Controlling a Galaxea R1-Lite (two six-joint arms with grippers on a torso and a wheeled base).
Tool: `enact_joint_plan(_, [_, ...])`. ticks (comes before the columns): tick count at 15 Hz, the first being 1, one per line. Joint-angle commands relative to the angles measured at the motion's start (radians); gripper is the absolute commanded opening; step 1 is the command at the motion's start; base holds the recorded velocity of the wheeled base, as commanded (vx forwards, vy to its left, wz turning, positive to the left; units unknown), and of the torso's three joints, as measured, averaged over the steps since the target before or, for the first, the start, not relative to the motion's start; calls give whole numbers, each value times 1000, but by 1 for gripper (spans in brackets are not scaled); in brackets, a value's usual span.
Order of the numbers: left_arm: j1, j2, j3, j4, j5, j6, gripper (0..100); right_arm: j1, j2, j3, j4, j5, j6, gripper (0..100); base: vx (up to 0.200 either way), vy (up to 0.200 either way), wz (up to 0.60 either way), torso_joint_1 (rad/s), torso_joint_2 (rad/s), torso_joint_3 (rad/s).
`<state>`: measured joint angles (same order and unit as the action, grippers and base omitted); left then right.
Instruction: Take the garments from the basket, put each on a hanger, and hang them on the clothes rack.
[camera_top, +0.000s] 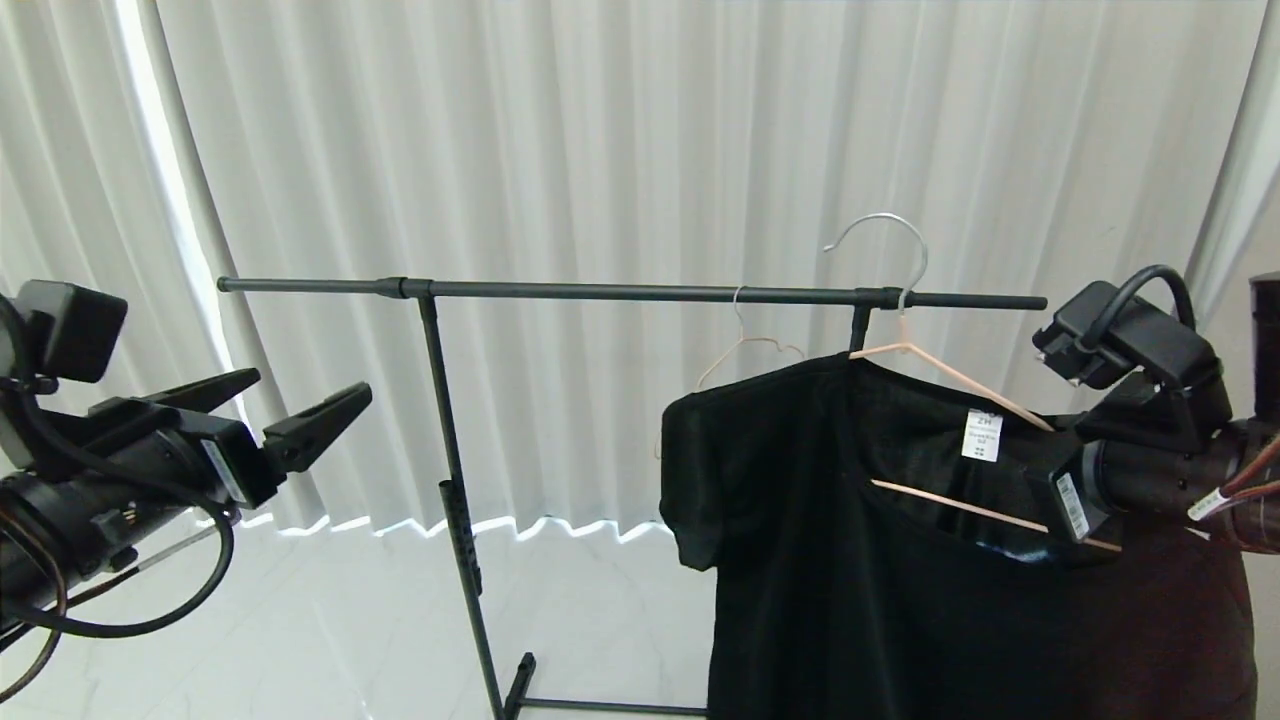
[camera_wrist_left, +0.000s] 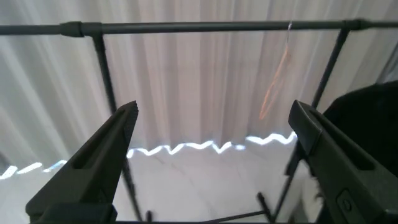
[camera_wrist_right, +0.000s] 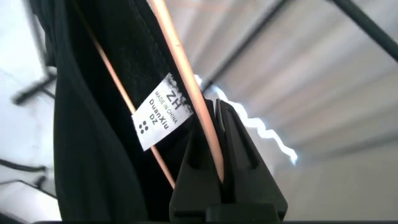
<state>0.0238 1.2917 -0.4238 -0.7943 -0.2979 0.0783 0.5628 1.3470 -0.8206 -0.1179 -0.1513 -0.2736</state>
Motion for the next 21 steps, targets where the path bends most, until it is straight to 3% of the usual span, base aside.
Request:
enact_joint_plan(1, [41,77,42,0,62,166,100,-7,-16,18,12,-34,1,0,0,0,0,0,0,0])
enact_joint_plan(2, [62,112,66,0,132,314,100,-12,-26,25,40,-56,1,0,0,0,0,0,0,0])
enact_joint_plan(3, [64,127,86,-2,177,408,100,-26,-40,26,83,-85,1,0,0,0,0,0,0,0])
enact_joint_plan(6, [24,124,89,-5,183,419,100,-50,-62,26,165,-151,4,0,0,0,0,0,0,0])
enact_joint_plan(9, [24,116,71,-5,192,420,100,-64,-60,26,184,-156,60,0,0,0,0,0,0,0])
enact_joint_plan(12, [8,110,71,-5,260,414,100,-64,-58,28,184,-156,68,0,0,200,0,-4,2,1])
enact_joint_plan(18, [4,109,71,-5,260,414,100,-53,-48,38,185,-156,77,0,0,200,0,3,2,2])
enact_joint_plan(21, [4,115,65,-5,261,416,100,-17,1,32,184,-157,122,0,0,200,0,6,4,1])
